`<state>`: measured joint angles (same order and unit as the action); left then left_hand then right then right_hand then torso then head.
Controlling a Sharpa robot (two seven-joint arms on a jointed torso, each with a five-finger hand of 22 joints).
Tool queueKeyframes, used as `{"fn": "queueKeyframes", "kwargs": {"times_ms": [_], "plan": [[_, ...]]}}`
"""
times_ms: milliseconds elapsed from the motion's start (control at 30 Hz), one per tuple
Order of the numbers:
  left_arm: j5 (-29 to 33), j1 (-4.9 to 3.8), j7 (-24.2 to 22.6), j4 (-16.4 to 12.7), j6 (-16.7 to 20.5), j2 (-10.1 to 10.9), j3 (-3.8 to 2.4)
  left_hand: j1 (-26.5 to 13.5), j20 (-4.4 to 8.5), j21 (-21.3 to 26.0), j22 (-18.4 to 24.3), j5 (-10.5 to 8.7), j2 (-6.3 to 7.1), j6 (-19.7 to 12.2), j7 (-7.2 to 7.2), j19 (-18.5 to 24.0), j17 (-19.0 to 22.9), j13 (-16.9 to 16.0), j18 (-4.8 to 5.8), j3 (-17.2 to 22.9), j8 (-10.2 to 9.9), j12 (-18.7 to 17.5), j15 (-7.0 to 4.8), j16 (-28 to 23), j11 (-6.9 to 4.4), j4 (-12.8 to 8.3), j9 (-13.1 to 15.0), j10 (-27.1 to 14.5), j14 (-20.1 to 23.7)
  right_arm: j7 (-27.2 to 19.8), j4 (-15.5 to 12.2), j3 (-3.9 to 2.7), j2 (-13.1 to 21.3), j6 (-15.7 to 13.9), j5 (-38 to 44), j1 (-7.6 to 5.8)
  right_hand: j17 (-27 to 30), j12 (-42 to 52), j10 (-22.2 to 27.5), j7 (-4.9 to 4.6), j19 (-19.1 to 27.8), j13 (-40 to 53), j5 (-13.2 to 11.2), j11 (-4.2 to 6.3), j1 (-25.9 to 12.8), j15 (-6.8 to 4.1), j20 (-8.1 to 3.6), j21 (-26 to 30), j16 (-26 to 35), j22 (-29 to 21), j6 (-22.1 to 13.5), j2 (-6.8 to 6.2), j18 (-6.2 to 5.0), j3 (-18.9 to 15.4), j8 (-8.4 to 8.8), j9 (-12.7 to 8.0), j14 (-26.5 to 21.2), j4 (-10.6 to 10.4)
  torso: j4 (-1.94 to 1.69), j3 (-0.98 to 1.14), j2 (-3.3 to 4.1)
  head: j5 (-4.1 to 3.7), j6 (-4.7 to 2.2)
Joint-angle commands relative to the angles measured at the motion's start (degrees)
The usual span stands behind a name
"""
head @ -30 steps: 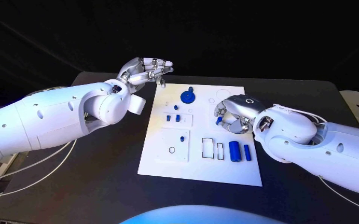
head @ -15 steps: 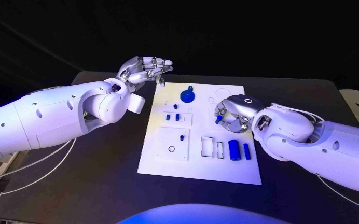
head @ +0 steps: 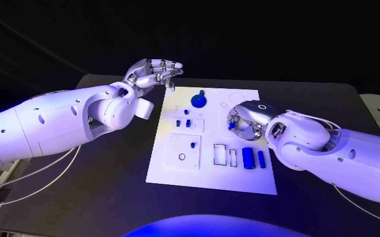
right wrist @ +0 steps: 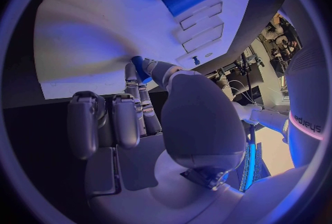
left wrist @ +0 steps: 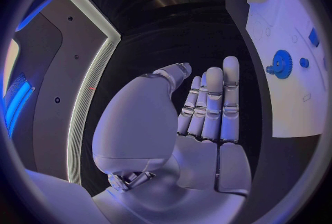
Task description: Assemble the parts on the task board
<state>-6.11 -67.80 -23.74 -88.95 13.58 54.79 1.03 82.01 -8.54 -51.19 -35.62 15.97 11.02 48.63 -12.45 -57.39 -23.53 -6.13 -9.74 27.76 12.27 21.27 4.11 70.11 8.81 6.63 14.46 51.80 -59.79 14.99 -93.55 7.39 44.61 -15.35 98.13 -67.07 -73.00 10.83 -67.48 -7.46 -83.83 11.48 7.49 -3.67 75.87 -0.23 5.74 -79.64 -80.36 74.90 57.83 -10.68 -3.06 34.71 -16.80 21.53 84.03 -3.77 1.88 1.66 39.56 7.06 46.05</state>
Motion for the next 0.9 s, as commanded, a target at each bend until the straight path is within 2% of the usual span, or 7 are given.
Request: {"fn": "queueKeyframes", "kwargs": {"times_ms": [33,333,700,800,900], "plan": [[0.15,-0.05,-0.33,-0.16,-0.79,-0.04,-0.04,-0.64,-0.35,0.29,0.05,0.11,-0.15,-0.52,-0.15,-0.05,0.05,-0.09,-0.86,0.29,-0.02,0.17,-0.07,0.26,-0.05,0.11,-0.05,-0.23,0.43,0.26,-0.14,0.04,0.03,-2.33,0.64,0.12,0.10,0.45,-0.85,0.36,-2.69,0.13,-0.17,0.20,0.43,-0.62,-0.53,-0.45,-0.15,11.71,0.91,1.36,1.01,0.21,-0.80,0.78,2.43,0.32,0.07,-0.01,-0.01,0.07,0.08],[0.15,-0.05,-0.34,-0.02,-0.80,-0.13,-0.04,-0.64,-0.35,0.29,0.05,0.11,-0.15,-0.52,-0.15,-0.05,0.05,-0.09,-0.86,0.29,-0.02,0.17,-0.07,0.26,-0.05,0.11,-0.05,-0.23,0.43,0.21,-1.93,-0.09,1.23,-6.21,0.60,0.13,-0.02,0.72,-1.65,0.67,-3.17,0.37,-0.43,0.55,0.78,-0.94,-0.85,-1.75,-0.25,12.20,1.42,1.87,1.28,0.17,-1.40,1.40,2.50,0.72,0.06,-0.02,-0.11,0.04,0.10],[0.15,-0.04,-0.35,0.20,-0.83,-0.32,-0.04,-0.66,-0.36,0.30,0.06,0.11,-0.20,-0.53,-0.15,-0.05,0.07,-0.10,-0.86,0.32,0.02,0.26,-0.07,0.29,-0.05,0.09,-0.06,-0.28,0.44,-0.18,-8.39,-0.78,3.97,-9.46,-2.79,-0.92,0.14,0.70,-1.68,0.66,-3.20,0.39,-0.43,0.58,0.84,-0.98,-0.89,-1.84,-0.16,12.23,1.43,1.86,1.29,0.15,-1.47,1.50,2.47,0.83,0.16,-0.04,-0.10,-0.05,-0.23],[0.16,-0.04,-0.37,0.31,-0.90,-0.42,-0.04,-0.66,-0.36,0.30,0.06,0.11,-0.20,-0.53,-0.15,-0.05,0.07,-0.10,-0.86,0.32,0.02,0.26,-0.07,0.29,-0.05,0.09,-0.06,-0.28,0.44,-0.54,-10.03,-0.86,3.44,-9.85,-3.89,-1.02,0.18,0.69,-1.66,0.65,-3.21,0.40,-0.44,0.57,0.83,-0.98,-0.91,-1.84,-0.14,12.24,1.42,1.81,1.30,0.12,-1.48,1.53,2.46,0.85,0.18,-0.01,-0.12,0.06,-0.27],[0.16,-0.03,-0.39,0.53,-0.93,-0.60,-0.04,-0.66,-0.36,0.30,0.06,0.11,-0.20,-0.53,-0.15,-0.05,0.07,-0.10,-0.86,0.32,0.02,0.26,-0.07,0.29,-0.05,0.09,-0.06,-0.28,0.44,-0.89,-10.21,-0.87,1.80,-9.87,-4.88,-0.97,0.26,0.67,-1.65,0.63,-3.21,0.40,-0.43,0.56,0.84,-0.99,-0.92,-1.84,-0.10,12.24,1.40,1.78,1.30,0.11,-1.48,1.55,2.45,0.88,0.30,0.00,-0.21,0.33,-0.30]]}}
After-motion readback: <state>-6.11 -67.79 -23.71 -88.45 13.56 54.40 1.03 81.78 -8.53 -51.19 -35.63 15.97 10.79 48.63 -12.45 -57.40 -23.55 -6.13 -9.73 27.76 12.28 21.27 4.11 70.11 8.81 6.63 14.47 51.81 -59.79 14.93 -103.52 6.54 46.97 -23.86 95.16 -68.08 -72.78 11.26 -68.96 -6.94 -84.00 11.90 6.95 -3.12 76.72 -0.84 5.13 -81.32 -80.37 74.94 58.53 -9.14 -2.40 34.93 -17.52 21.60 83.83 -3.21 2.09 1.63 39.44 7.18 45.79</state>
